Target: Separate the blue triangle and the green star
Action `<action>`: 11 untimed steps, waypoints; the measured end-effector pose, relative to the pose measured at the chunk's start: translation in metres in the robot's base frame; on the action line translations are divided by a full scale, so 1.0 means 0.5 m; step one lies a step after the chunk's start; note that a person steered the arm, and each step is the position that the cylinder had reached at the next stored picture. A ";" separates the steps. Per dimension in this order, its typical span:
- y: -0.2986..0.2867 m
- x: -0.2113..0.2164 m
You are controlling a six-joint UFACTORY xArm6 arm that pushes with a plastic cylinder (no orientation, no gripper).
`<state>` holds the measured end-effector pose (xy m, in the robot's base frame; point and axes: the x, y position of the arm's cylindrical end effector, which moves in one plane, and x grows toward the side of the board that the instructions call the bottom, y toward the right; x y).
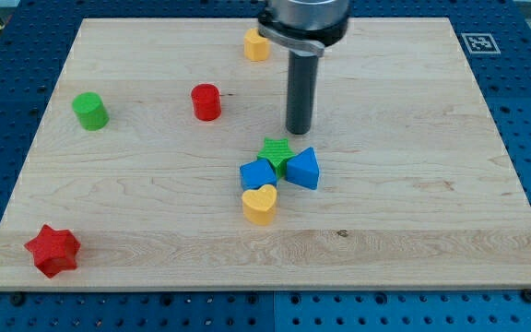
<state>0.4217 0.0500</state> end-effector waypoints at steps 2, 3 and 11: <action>0.050 0.056; 0.032 0.085; -0.114 0.207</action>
